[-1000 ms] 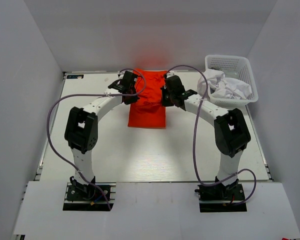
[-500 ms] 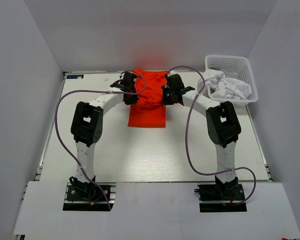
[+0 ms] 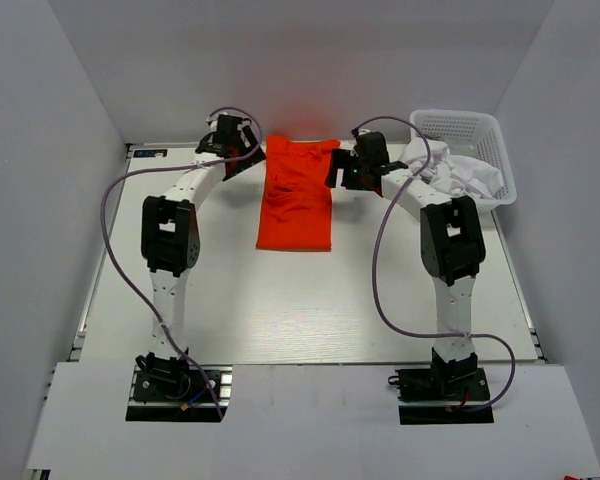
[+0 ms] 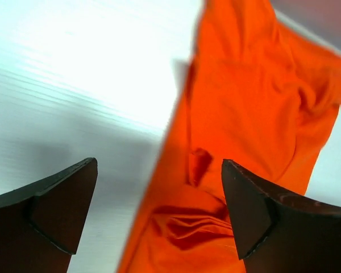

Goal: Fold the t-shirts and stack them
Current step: Fold the folded rectangular tshirt in 1/3 of the way, then grab one side of the 2/3 rectangular tshirt with both arms

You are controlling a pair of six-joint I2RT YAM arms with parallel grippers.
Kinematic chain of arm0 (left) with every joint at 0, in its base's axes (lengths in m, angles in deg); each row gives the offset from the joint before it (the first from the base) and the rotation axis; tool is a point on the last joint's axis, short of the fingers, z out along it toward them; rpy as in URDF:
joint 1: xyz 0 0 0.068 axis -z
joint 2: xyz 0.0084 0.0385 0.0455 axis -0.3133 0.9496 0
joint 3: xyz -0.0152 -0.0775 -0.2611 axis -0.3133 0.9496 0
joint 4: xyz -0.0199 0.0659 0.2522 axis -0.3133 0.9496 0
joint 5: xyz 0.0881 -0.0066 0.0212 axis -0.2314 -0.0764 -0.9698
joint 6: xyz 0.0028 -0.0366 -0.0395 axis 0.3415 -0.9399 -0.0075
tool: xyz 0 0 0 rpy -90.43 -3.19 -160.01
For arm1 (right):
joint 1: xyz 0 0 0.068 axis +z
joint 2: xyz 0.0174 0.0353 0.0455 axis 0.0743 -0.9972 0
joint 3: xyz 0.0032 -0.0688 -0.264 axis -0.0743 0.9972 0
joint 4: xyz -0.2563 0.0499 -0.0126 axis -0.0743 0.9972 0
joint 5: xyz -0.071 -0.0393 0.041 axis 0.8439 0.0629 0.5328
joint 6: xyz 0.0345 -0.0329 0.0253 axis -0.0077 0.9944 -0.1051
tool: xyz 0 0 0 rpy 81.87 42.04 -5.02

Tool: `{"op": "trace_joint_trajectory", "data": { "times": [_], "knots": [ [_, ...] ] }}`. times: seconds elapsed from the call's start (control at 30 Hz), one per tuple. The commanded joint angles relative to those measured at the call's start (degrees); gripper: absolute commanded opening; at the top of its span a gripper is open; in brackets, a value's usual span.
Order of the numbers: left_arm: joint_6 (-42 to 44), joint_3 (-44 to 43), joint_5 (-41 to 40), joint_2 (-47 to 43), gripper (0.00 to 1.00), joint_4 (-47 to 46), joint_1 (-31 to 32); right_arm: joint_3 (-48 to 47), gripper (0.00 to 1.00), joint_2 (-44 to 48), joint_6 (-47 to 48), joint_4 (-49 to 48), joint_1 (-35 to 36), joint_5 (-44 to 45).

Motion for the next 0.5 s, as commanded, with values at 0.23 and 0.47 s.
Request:
{"op": "trace_joint_trajectory", "data": {
  "times": [0.23,0.47],
  "knots": [
    [4.8,36.2,6.1,-29.0,1.0,-6.5,-0.1,19.1,0.9,17.7,2.4,-4.7,1.8,-14.7],
    [5.6,55.9,20.1,-36.4,1.0,-14.7,1.6,36.8,0.9,23.6,-4.0,-12.0,3.8,-18.2]
  ]
}}
